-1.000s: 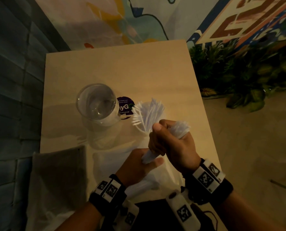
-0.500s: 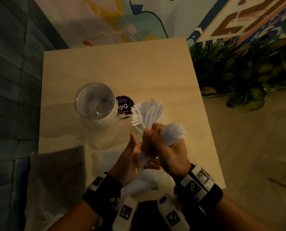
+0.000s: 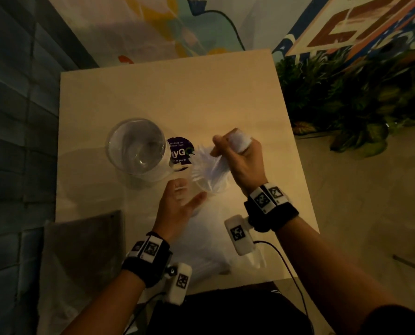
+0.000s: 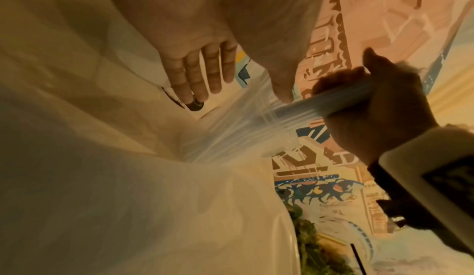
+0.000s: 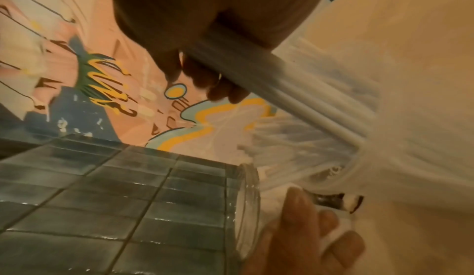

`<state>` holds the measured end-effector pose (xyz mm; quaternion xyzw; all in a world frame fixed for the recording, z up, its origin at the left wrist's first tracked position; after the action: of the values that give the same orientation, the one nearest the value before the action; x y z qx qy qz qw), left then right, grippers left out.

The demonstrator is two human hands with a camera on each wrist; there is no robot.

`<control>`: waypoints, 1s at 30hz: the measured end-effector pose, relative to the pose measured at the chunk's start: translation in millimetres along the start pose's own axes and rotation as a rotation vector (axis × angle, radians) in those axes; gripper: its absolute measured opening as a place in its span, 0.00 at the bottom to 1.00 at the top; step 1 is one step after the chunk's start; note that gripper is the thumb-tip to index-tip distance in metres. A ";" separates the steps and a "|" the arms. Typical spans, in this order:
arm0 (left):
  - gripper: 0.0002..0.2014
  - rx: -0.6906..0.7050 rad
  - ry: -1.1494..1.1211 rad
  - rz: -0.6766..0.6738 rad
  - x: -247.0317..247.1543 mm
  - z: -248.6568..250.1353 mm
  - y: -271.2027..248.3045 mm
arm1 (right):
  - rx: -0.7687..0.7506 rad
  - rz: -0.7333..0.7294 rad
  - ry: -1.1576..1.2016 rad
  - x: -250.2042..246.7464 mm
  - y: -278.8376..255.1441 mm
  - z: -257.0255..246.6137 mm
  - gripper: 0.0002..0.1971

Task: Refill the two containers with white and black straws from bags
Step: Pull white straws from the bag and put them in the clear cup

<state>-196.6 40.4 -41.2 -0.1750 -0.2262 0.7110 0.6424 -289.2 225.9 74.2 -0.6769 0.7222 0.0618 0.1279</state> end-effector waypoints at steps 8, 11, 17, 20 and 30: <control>0.56 0.053 0.124 -0.104 28.3 6.3 26.5 | 0.012 -0.035 -0.202 -56.3 -5.0 34.5 0.35; 0.49 0.150 0.220 -0.155 38.9 24.3 34.5 | 0.098 -0.272 -0.460 -44.6 -12.8 82.2 0.50; 0.58 0.215 0.379 -0.284 50.4 41.9 57.5 | 0.067 -0.485 -0.614 -6.5 0.5 95.8 0.55; 0.60 0.260 0.401 -0.360 61.4 51.5 60.9 | 0.010 -0.518 -0.583 7.7 9.0 92.7 0.52; 0.38 0.436 0.490 -0.417 74.2 64.7 64.4 | 0.003 -0.482 -0.507 25.8 15.9 102.7 0.52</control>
<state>-293.7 103.2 -19.2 -0.1493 0.0597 0.5336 0.8303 -296.0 229.2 -32.6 -0.7909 0.4869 0.1948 0.3153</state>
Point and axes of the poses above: each hand's wrist, its own y-axis towards the middle knuckle, its own x-axis out of the palm, z = x × y, the point moved 9 cm from there along y, towards the middle knuckle, and after that the axes turned 12 degrees about -y, right-handed, at the moved point
